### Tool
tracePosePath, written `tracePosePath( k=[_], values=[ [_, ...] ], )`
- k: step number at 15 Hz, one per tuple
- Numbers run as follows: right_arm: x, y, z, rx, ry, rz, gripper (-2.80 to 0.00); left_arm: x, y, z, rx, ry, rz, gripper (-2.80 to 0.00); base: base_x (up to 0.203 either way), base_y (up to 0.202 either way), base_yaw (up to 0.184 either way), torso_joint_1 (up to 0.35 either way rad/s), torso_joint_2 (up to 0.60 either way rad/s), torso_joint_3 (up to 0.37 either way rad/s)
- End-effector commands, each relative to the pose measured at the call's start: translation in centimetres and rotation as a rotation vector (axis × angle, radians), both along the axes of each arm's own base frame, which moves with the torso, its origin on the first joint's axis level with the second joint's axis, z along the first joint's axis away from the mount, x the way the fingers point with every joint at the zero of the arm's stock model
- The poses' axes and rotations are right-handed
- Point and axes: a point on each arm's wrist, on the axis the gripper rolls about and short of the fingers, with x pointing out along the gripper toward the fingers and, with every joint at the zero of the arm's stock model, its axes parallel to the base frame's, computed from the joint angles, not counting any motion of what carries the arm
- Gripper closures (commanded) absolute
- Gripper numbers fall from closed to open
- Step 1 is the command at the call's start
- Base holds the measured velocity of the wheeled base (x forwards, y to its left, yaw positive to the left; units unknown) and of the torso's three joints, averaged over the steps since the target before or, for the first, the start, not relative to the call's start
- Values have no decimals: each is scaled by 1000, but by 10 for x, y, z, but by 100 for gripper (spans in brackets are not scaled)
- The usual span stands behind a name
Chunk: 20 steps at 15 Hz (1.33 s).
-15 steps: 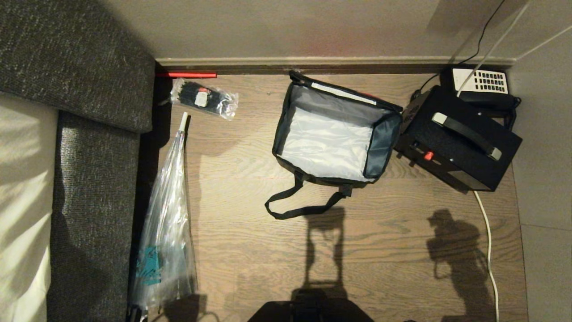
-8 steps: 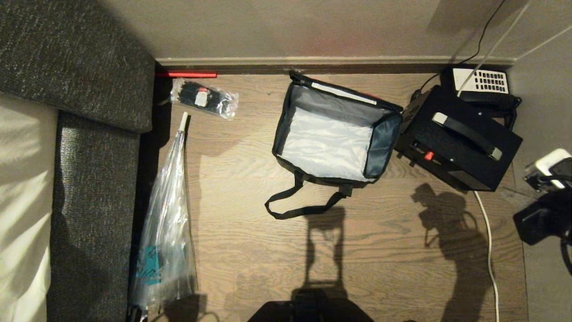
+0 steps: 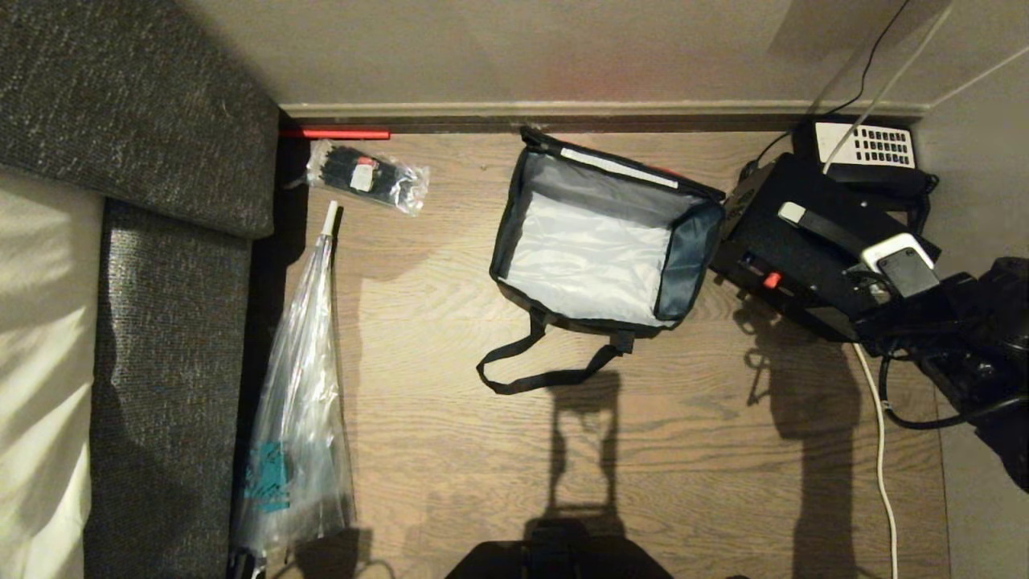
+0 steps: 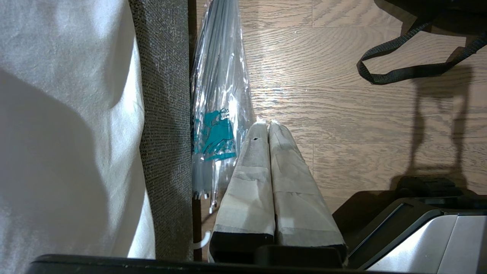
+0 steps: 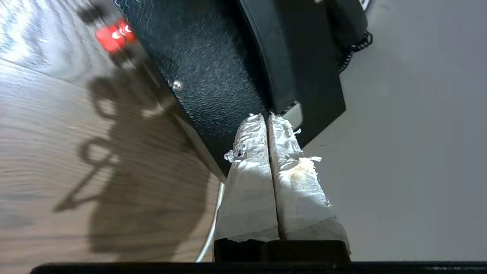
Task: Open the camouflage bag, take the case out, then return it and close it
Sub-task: Grip the handle again
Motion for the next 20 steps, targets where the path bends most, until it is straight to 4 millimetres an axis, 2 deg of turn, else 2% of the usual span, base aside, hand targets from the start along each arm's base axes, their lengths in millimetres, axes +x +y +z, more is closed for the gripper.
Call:
tracePosePath(
  k=[1,2,5,6,7,13,15,20],
  values=[
    [23,-1,-20,-45,41,-11,0,0,0,0,1,2,-1,0,0,0,0,0,0,0],
    [30,-2,-15,-73,-3,-15,0,0,0,0,1,2,1,0,0,0,0,0,0,0],
    [24,0,-28,-99,49,-10,0,0,0,0,1,2,-1,0,0,0,0,0,0,0],
    [27,1,-26,-112,25,-8,0,0,0,0,1,2,1,0,0,0,0,0,0,0],
    [32,4,-25,-115,8,-3,-280,0,0,0,1,2,-1,0,0,0,0,0,0,0],
    [60,7,-29,-178,-62,-73,-280,0,0,0,1,2,1,0,0,0,0,0,0,0],
    [68,6,-20,-208,-102,-85,-280,0,0,0,1,2,1,0,0,0,0,0,0,0],
    [75,1,-16,-223,-118,-142,-280,0,0,0,1,2,1,0,0,0,0,0,0,0]
  ],
)
